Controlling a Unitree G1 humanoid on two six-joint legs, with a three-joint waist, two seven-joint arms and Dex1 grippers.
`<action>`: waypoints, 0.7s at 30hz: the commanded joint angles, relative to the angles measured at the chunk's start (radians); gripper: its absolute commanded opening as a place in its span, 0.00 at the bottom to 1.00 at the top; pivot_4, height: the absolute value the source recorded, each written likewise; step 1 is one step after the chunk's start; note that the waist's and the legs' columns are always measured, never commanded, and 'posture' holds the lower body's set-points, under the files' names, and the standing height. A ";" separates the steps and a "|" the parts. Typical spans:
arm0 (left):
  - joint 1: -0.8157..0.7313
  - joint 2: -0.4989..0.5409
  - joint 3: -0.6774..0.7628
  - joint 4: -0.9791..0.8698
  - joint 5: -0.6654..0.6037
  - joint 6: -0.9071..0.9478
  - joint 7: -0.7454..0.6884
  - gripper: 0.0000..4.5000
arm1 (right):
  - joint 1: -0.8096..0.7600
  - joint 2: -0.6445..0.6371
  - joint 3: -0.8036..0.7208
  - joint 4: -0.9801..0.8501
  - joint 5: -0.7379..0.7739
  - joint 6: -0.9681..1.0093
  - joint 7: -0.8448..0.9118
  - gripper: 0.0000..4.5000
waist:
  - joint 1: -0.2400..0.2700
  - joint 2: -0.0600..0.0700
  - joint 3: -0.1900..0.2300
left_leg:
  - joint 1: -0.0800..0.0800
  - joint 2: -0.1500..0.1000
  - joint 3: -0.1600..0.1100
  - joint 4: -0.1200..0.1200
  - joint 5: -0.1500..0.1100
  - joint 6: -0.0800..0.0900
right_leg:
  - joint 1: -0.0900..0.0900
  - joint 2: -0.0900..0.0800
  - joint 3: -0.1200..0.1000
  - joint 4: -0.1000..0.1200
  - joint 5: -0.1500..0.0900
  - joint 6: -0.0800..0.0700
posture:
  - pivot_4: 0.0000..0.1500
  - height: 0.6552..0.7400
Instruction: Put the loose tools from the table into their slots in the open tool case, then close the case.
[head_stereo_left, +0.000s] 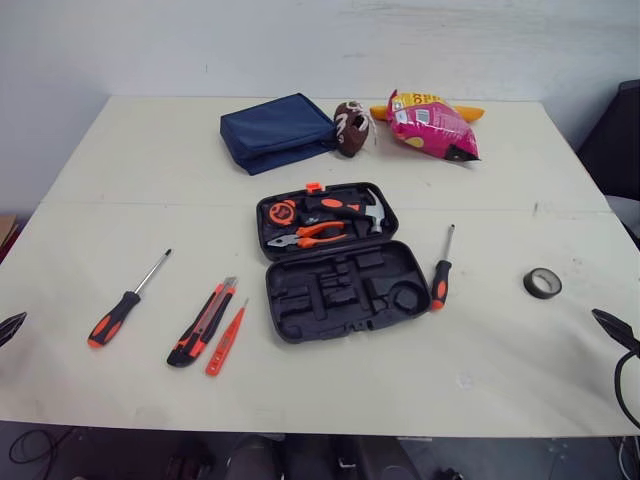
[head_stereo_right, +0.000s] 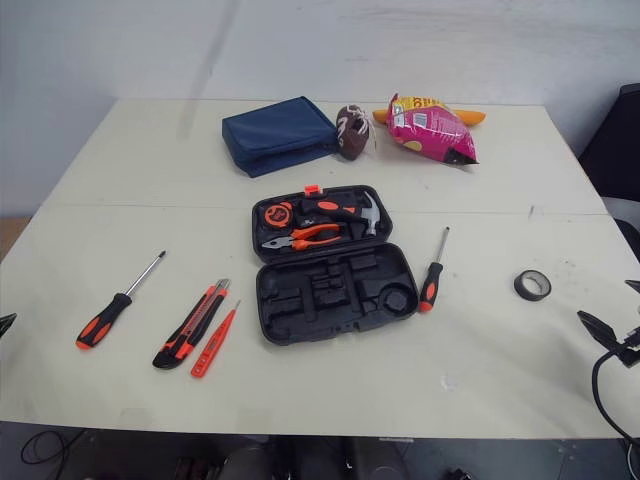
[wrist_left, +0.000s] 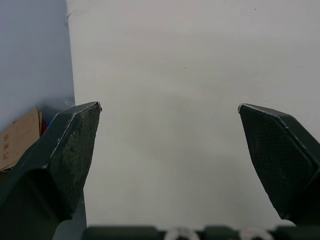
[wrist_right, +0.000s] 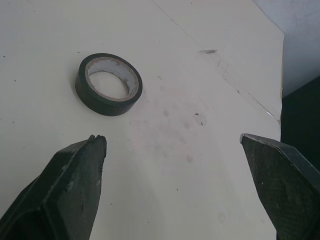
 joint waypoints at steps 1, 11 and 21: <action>-0.008 0.001 0.023 -0.098 -0.055 0.034 -0.044 1.00 | -0.033 0.012 0.014 -0.111 0.037 0.075 -0.008 1.00 | 0.000 0.000 0.000 | 0.000 0.000 0.000 0.000 0.000 0.000 | 0.000 0.000 0.000 0.000 0.000 0.000 | 1.00 1.00; 0.125 -0.131 -0.073 -0.944 -0.210 0.571 -0.069 1.00 | -0.228 0.053 0.195 -0.556 0.146 0.620 0.012 1.00 | 0.003 0.000 0.000 | -0.004 0.001 -0.001 0.006 0.000 -0.001 | -0.005 0.001 0.002 0.010 -0.001 0.001 | 1.00 1.00; -0.141 -0.237 -0.381 -1.206 -0.154 0.925 0.085 0.49 | -0.613 0.123 0.528 -0.443 -0.065 0.707 0.084 0.35 | 0.003 0.001 0.001 | -0.006 0.000 0.000 0.008 0.002 0.000 | -0.007 0.002 0.005 0.011 0.000 0.002 | 1.00 1.00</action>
